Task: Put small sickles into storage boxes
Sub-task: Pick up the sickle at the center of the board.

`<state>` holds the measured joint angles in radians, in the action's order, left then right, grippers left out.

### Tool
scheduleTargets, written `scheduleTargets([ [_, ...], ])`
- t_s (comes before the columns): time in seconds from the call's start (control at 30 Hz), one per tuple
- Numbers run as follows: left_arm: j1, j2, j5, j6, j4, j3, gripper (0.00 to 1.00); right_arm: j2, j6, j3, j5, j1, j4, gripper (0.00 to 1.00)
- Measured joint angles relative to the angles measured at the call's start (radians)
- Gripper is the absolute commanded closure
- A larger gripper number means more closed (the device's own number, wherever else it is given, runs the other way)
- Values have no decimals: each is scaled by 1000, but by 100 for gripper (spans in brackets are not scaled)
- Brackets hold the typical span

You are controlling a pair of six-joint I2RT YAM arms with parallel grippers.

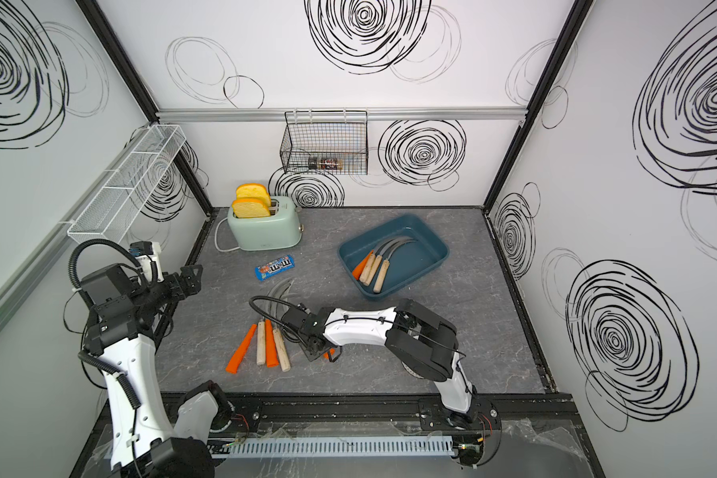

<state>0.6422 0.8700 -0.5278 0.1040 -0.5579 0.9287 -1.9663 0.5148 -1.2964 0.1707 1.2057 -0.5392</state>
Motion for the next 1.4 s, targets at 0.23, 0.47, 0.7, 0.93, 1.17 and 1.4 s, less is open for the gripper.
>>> scheduleTargets([
  [0.23,-6,0,-3,0,0,0,4,49,-12,64,0,-29,-11,65],
  [0.47,-18,0,-3,0,0,0,4,74,-27,97,1,-45,-15,63],
  [0.7,-29,0,-3,-2,0,0,4,83,-40,108,2,-50,-18,62],
  [0.93,-45,0,-3,-4,0,0,4,91,-60,116,1,-57,-33,63],
  [1.17,-55,-3,-2,-4,-1,0,4,91,-78,116,-3,-59,-33,66],
  [1.4,-60,-13,-2,-6,-1,0,4,98,-92,125,-9,-66,-32,72],
])
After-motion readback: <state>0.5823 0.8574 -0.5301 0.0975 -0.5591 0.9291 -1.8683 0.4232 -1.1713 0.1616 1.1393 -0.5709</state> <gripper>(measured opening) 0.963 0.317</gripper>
